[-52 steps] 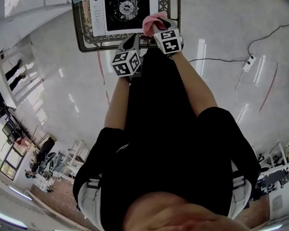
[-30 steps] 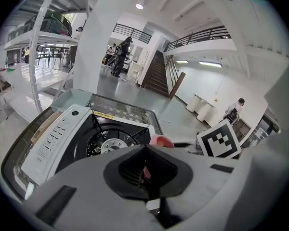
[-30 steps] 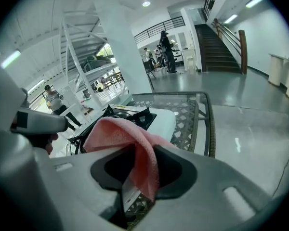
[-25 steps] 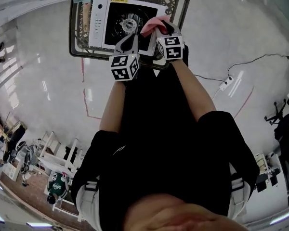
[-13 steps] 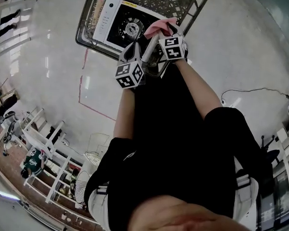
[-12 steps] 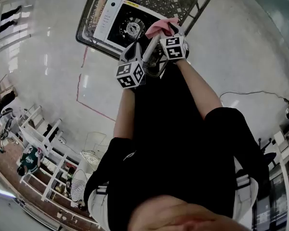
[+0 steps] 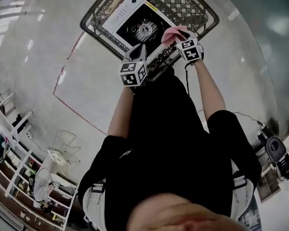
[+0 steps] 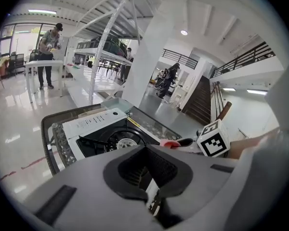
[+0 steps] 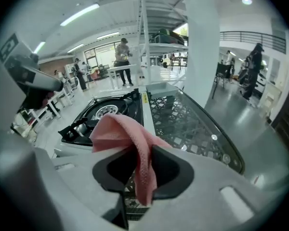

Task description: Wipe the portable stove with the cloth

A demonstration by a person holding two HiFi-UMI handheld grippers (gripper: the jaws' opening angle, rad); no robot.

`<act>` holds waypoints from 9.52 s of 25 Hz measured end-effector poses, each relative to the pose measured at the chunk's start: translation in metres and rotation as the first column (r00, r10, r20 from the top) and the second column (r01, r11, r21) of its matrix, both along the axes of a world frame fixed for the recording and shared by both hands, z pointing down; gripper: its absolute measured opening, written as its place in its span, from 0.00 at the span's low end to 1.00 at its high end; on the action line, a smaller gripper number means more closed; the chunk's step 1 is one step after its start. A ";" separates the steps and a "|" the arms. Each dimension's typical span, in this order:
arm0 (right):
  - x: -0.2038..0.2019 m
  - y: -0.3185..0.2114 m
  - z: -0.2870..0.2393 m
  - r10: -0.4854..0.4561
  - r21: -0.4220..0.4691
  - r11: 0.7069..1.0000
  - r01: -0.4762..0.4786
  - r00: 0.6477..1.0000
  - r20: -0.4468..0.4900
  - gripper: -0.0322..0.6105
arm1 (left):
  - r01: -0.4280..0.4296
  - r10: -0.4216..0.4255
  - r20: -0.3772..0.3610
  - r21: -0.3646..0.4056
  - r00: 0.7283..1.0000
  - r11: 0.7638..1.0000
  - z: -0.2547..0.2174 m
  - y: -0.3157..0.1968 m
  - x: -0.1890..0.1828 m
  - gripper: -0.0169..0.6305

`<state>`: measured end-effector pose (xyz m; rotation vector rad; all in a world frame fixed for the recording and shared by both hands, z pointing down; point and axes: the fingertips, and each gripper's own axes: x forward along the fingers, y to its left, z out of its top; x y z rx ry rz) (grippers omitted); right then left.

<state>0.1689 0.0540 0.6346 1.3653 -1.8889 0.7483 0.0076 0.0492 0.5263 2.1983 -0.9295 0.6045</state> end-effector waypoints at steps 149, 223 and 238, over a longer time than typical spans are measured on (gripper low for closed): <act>-0.238 -0.195 0.011 -0.893 -0.107 0.448 0.888 0.439 -0.097 0.40 | 0.625 -0.626 0.027 -0.104 0.779 0.774 0.070 -0.068 -0.088 0.03; -0.331 -0.149 0.002 -0.958 -0.060 0.272 0.960 0.265 -0.107 0.10 | 0.646 -0.643 0.062 -0.106 0.763 0.756 0.066 -0.047 -0.148 0.03; -0.322 -0.224 -0.074 -0.906 0.079 0.423 0.903 0.423 0.019 0.10 | 0.629 -0.632 0.001 -0.091 0.775 0.772 0.059 -0.080 -0.125 0.03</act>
